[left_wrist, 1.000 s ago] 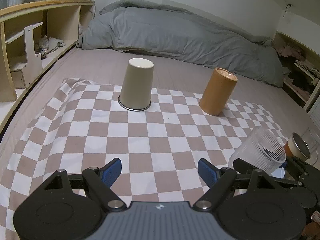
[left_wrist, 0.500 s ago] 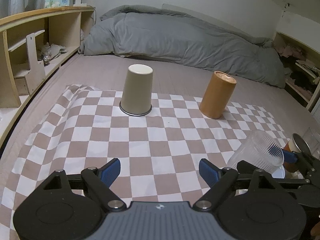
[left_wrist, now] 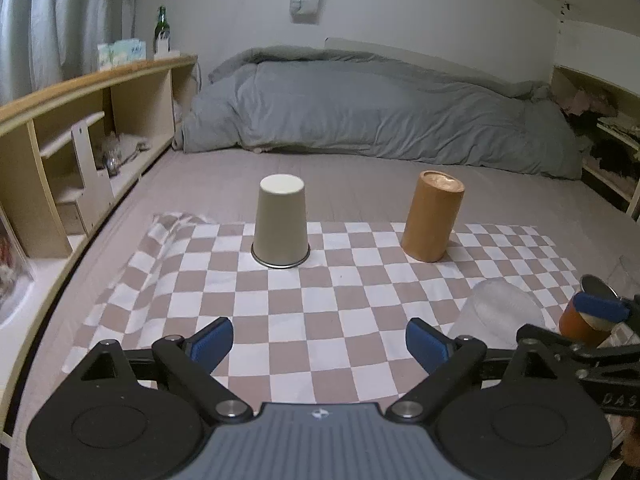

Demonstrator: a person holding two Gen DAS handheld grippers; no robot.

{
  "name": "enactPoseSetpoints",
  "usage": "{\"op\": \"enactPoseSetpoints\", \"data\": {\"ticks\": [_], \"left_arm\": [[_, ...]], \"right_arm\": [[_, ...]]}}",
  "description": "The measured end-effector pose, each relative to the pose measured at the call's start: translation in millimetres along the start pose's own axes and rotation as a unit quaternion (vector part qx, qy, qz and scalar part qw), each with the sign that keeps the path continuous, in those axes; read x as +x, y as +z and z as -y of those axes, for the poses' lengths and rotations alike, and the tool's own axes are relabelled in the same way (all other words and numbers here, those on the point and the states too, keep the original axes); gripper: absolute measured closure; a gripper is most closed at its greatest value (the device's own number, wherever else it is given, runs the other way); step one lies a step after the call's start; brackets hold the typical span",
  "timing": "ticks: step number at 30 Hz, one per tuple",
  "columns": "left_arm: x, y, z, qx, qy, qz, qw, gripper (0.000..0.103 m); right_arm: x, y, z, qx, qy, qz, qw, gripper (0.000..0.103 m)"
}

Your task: Flip cup upright

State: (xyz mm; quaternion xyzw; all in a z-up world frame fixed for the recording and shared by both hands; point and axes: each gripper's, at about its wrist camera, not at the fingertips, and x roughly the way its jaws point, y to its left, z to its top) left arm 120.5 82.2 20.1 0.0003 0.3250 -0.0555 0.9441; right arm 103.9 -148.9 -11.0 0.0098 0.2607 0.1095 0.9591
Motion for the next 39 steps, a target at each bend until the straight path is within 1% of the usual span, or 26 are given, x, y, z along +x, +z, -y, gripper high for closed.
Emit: {"op": "enactPoseSetpoints", "data": {"ticks": [3,6,11,14,17,23,27,29,32,34,39], "left_arm": [[-8,-1,7,0.006,0.008,0.008,0.9999,0.009],[-20,-2,13,0.010,0.020,0.024,0.9995,0.005],[-40,-7,23,0.009,0.039,0.053,0.9978,0.001],[-51,-14,34,0.016,0.052,0.071,0.9960,0.000],[-59,-21,45,0.020,0.051,0.080,0.9953,0.000],[-72,-36,64,0.034,0.059,0.089,0.9937,0.000],[-76,-46,68,0.017,0.051,0.080,0.9953,0.000],[-78,-50,71,0.019,0.054,0.085,0.9948,0.000],[-83,-55,75,0.025,0.060,0.093,0.9936,0.000],[-85,-58,78,0.025,0.056,0.090,0.9940,0.000],[-90,-69,82,0.025,0.050,0.085,0.9948,0.000]], "right_arm": [[-11,4,4,0.001,0.007,0.006,1.000,0.008],[-25,6,13,0.008,0.010,0.013,1.000,0.003],[-45,4,33,0.022,-0.007,0.020,1.000,0.001],[-54,0,41,0.019,-0.019,0.019,0.999,0.000],[-63,-5,45,0.010,-0.032,0.016,0.999,0.000],[-78,-14,54,0.008,-0.047,0.007,0.999,0.000],[-86,-21,56,0.007,-0.058,-0.002,0.998,0.000],[-89,-24,56,0.004,-0.066,-0.005,0.998,0.000],[-95,-26,57,0.001,-0.074,-0.002,0.997,0.000],[-100,-29,56,-0.002,-0.081,0.001,0.997,0.000],[-109,-35,52,-0.012,-0.083,0.009,0.996,0.000]]}}
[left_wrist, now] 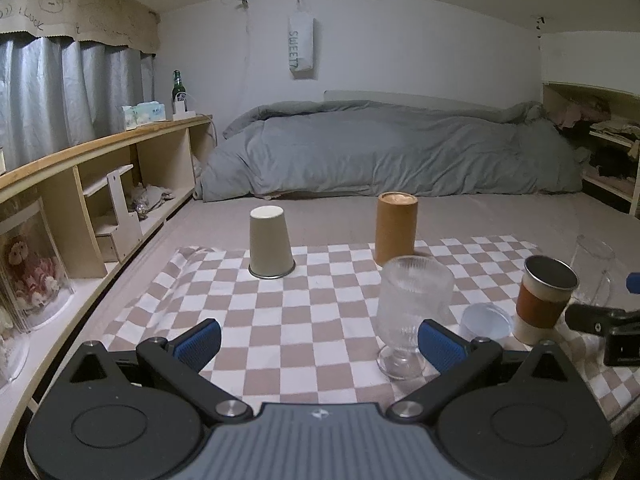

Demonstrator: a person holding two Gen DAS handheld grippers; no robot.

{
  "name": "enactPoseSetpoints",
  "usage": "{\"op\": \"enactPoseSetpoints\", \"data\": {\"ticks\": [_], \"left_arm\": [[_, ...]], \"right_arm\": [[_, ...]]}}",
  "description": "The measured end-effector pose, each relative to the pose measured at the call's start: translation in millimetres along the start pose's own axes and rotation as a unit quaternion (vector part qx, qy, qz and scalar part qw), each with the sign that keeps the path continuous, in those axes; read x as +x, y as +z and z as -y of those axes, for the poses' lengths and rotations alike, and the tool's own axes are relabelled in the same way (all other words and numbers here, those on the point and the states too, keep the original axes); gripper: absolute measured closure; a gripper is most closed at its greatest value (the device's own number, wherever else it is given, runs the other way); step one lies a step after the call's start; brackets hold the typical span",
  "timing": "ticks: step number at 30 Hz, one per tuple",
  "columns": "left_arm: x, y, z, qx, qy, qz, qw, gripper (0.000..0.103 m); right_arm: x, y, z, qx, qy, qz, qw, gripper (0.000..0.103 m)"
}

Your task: Flip cup upright

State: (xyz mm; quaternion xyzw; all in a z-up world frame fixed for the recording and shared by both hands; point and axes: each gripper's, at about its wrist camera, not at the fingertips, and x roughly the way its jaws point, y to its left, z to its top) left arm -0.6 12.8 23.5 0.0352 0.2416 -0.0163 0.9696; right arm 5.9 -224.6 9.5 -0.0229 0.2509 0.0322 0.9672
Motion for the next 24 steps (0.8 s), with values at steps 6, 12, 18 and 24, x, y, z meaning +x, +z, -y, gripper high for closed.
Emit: {"op": "enactPoseSetpoints", "data": {"ticks": [6,12,18,24], "left_arm": [[-2.5,-5.4,-0.1,0.009,0.015,0.001,0.9998,0.000],[-2.2,-7.8,-1.8,0.010,0.023,-0.004,0.9997,0.000],[-3.9,-8.3,-2.5,0.013,0.023,-0.004,0.9996,0.000],[-4.5,-8.3,-1.0,0.015,0.023,-0.004,0.9996,0.000]], "right_arm": [[-3.4,-2.0,2.9,0.015,-0.010,-0.001,1.000,0.000],[-6.7,-4.9,1.4,0.012,-0.010,0.000,1.000,0.000],[-7.4,-5.4,0.0,0.011,-0.009,0.000,1.000,0.000],[-7.7,-5.5,-0.3,0.012,-0.008,-0.001,1.000,0.000]]}}
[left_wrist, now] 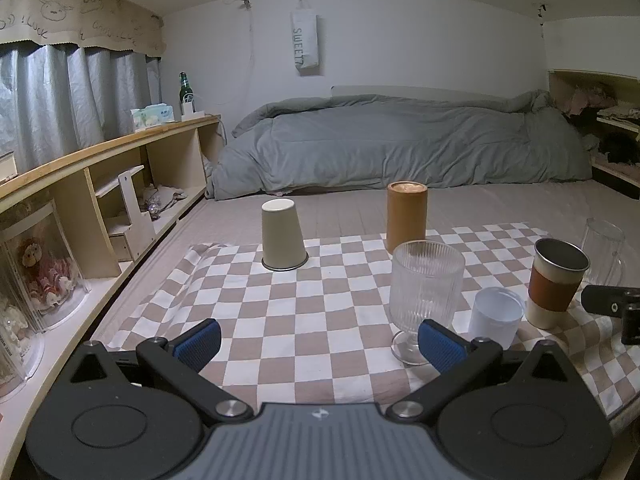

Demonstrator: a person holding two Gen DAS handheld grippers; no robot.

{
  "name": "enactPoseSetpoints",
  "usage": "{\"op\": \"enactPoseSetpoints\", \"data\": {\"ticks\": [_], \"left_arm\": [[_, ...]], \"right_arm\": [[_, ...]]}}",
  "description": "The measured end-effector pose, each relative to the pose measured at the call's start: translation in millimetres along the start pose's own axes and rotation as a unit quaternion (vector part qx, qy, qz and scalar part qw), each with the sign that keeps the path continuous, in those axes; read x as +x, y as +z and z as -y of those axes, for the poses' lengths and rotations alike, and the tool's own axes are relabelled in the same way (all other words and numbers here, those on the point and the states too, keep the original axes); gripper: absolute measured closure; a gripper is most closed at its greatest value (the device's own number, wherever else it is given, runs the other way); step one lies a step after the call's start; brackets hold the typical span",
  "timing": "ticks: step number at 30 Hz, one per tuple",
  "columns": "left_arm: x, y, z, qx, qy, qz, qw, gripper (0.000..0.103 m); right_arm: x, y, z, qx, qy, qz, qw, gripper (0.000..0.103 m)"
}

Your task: Flip cup upright

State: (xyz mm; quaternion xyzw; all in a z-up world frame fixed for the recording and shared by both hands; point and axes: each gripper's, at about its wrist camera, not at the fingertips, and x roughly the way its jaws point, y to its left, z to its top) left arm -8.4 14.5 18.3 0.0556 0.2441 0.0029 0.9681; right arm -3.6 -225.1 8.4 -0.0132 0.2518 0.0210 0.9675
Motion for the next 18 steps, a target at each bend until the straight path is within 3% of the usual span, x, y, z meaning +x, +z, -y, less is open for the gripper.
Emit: {"op": "enactPoseSetpoints", "data": {"ticks": [18], "left_arm": [[0.6,0.2,2.2,0.000,0.000,0.000,1.0000,0.000]], "right_arm": [[-0.2,0.2,0.3,0.000,0.000,0.000,1.000,0.000]]}}
